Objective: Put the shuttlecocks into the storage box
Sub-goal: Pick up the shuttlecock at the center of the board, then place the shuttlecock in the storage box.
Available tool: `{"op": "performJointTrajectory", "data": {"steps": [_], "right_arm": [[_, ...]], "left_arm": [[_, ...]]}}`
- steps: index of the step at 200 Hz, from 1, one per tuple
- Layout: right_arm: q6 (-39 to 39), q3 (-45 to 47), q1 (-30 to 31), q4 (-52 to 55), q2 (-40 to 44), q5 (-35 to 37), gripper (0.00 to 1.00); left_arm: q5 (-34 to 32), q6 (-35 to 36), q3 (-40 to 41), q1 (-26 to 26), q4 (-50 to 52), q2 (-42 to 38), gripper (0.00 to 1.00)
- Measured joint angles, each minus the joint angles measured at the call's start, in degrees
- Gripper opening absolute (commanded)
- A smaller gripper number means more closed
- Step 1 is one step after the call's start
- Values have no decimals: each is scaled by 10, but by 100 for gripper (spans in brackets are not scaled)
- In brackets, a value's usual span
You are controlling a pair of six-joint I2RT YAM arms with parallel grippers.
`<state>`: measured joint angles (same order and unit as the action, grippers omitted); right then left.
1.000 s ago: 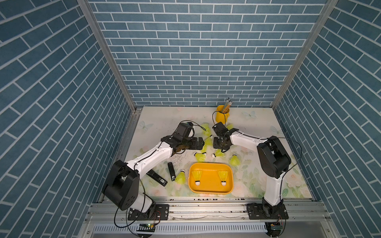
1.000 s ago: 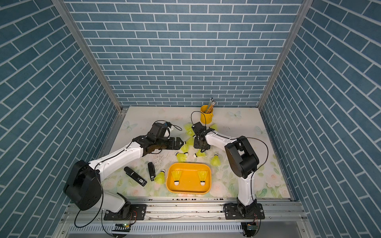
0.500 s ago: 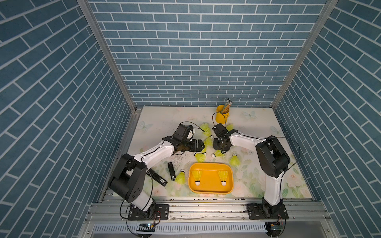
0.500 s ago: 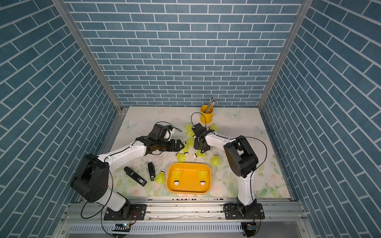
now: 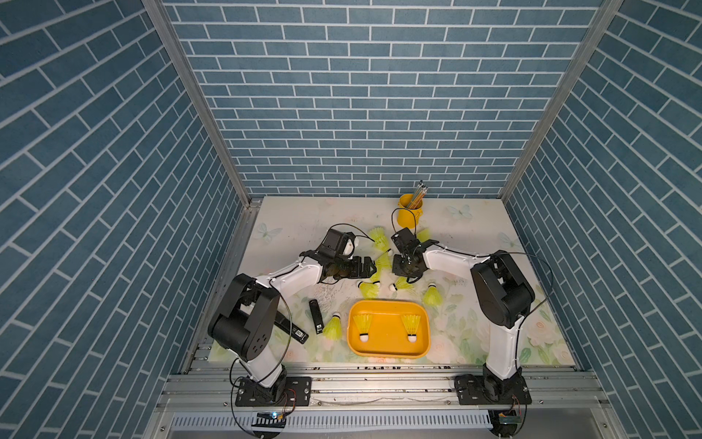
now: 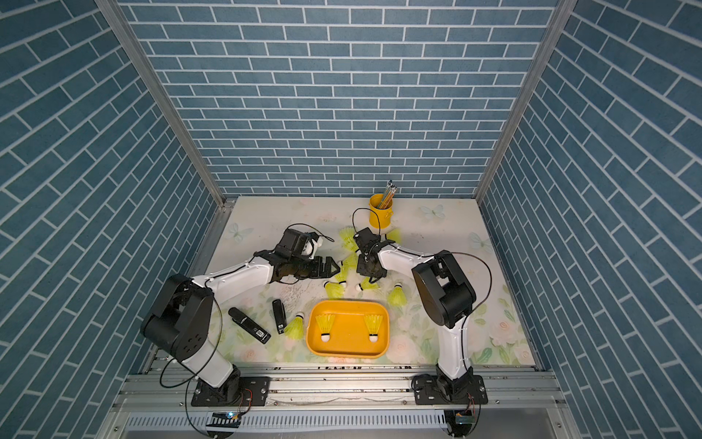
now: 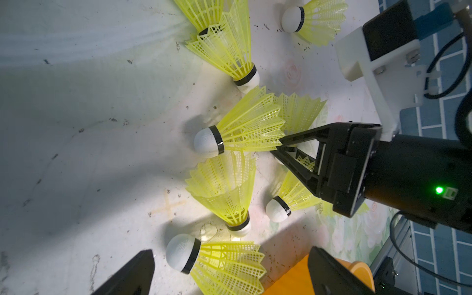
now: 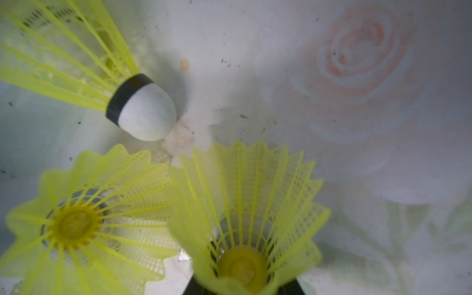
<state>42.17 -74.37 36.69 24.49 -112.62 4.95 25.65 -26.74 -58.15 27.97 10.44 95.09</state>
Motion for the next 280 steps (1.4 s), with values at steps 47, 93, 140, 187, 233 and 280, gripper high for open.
{"op": "performJointTrajectory", "data": {"steps": [47,93,140,187,233,280], "right_arm": [[-1,9,-1,8,23,23,15],[-5,8,-1,19,78,43,15],[-7,9,1,45,132,46,15],[-7,21,52,90,238,29,16],[23,111,173,126,335,-23,16],[70,175,249,143,361,-65,16]], "left_arm": [[2,0,0,0,-9,0,99],[0,-5,0,0,-9,-9,99],[-3,-11,8,5,-8,-47,99],[-15,-21,43,42,22,-134,99],[-38,-50,92,89,67,-231,98],[-63,-99,163,123,104,-315,98]]}}
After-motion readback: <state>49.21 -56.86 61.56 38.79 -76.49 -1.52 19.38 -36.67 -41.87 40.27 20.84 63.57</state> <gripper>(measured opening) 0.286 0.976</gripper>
